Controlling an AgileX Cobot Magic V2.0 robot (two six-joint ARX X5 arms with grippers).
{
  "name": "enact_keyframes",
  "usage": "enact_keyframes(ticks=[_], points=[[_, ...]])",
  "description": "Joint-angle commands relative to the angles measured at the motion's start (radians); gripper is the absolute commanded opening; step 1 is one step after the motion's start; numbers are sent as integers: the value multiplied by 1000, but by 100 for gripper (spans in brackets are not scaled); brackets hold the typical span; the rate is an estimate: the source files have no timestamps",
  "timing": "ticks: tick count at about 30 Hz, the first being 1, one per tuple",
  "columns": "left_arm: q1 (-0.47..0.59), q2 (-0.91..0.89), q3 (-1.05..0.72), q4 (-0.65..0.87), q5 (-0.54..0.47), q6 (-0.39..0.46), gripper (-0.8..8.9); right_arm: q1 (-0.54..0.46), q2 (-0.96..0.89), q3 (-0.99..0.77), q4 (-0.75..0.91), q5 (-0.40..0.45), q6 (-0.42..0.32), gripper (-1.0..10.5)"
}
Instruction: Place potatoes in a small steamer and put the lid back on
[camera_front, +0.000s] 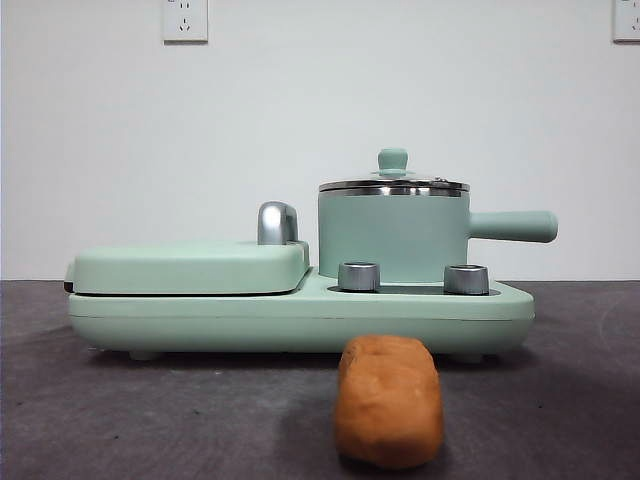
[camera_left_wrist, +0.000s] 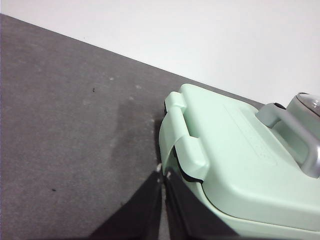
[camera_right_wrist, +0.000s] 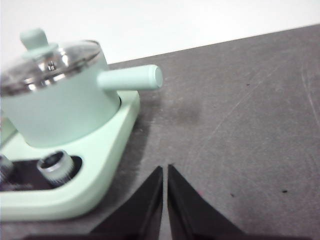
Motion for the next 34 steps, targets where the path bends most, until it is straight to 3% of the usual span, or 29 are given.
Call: enact_keyframes(ticks=[1, 9, 14, 22, 26, 30, 34], points=[[2, 0, -18, 18, -1, -13, 22, 3, -2, 69, -16, -2, 66, 10], [2, 0, 31, 43, 10, -104, 17, 3, 51, 311, -183, 1, 79, 10], [2, 5, 114, 10, 27, -95, 17, 3, 149, 471, -301, -37, 41, 10], [2, 69, 309, -109, 29, -47, 17, 4, 333, 678, -430, -158, -9, 10], [2, 114, 409, -128, 29, 11, 16, 4, 420, 760, -495, -232, -62, 10], [2, 177, 516, -160, 29, 17, 15, 4, 496, 824, -552, -310, -122, 10], [2, 269, 629, -243, 86, 19, 15, 4, 552, 860, -589, -364, -165, 10]])
